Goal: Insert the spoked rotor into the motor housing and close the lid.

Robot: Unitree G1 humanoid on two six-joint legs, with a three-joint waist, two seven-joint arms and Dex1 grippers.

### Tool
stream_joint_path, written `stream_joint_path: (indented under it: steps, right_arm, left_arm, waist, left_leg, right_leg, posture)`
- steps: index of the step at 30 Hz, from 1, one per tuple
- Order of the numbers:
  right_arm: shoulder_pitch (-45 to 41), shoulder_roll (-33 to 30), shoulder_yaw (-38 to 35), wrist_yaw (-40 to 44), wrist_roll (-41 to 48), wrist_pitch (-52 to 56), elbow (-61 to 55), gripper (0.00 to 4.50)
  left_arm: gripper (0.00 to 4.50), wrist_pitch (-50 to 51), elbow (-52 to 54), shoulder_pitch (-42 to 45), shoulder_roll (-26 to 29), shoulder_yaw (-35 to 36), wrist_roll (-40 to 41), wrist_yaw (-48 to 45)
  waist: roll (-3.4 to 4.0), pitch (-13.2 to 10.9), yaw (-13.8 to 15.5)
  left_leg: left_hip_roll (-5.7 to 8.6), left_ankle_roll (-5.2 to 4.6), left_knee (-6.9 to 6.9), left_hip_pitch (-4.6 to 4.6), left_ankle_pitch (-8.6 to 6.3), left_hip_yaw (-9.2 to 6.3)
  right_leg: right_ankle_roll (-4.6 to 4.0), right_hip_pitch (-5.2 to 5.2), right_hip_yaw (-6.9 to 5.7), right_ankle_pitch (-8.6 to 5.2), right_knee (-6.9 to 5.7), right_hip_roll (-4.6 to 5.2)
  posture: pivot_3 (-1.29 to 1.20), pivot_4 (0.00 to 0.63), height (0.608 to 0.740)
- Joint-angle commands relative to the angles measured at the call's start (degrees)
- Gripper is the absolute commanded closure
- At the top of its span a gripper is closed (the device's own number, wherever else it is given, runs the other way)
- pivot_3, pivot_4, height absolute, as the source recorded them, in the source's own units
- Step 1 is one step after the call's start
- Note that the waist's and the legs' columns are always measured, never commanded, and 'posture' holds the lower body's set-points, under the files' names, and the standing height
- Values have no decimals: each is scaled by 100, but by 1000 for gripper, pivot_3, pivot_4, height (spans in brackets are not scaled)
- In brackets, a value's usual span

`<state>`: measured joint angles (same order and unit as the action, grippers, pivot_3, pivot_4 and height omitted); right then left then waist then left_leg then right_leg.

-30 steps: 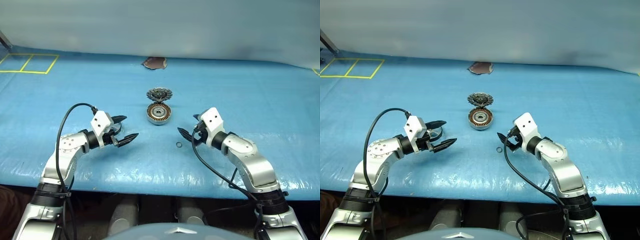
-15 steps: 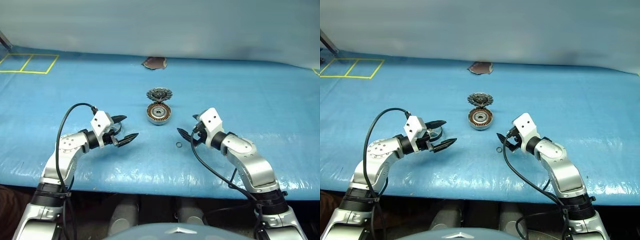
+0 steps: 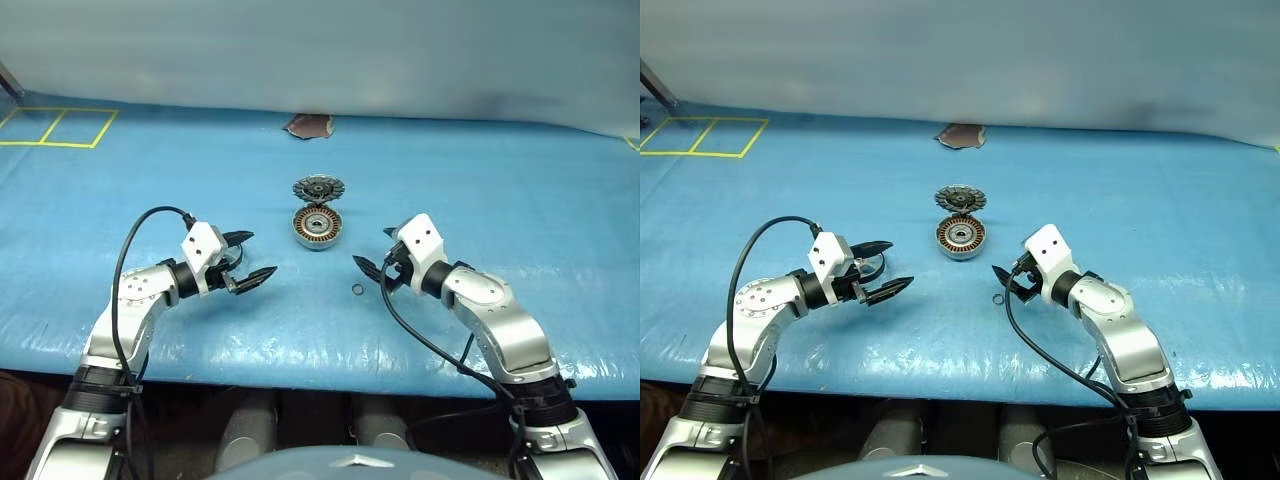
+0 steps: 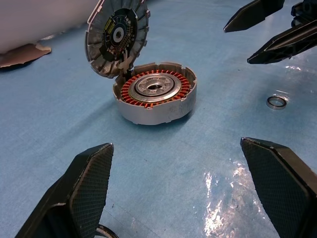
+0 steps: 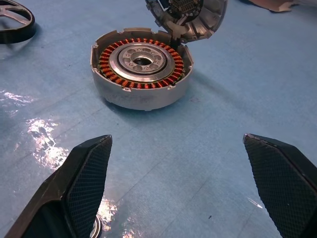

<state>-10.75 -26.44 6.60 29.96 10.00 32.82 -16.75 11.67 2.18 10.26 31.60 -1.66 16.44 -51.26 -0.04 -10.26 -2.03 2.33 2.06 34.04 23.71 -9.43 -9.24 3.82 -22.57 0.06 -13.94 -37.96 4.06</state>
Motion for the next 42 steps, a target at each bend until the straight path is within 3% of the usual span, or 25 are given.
stream_joint_path:
  steps: [1,13,24,35,42]
  right_arm:
    - [-109,-10,-14,26,-10,-53,-189,27]
    - [-1001,-307,744,530,-511,-13,49,27]
    - [-2539,-100,2085,1440,-1376,-479,1637,27]
    - [-3301,432,2219,1719,-1734,-1047,2855,27]
    - [-3359,713,2254,1845,-1853,-1243,3279,27]
  left_arm:
    - [0,-91,85,54,7,93,45,3]
    - [0,-105,89,74,-22,47,8,19]
    - [0,-118,129,72,-57,36,-19,63]
    - [0,-63,348,-149,-15,95,-6,196]
    - [0,-25,489,-303,18,146,11,300]
  waist:
    - [0,0,1]
    - [-1,0,-12]
    - [-1,0,-15]
    - [-1,0,-37]
    - [0,0,-49]
  left_leg:
    - [0,0,0,0,0,0]
    - [-1,0,3,-1,0,9]
    - [0,0,3,0,0,9]
    - [0,1,3,-2,1,11]
    - [0,1,2,-1,1,11]
  right_leg:
    - [0,0,0,0,0,0]
    - [3,-3,6,3,-1,0]
    - [6,-5,5,7,0,0]
    - [5,-8,10,10,-4,-2]
    - [3,-11,13,12,-4,-2]
  posture:
    - [0,150,740]
    - [0,150,740]
    - [0,150,740]
    - [0,150,740]
    - [0,150,740]
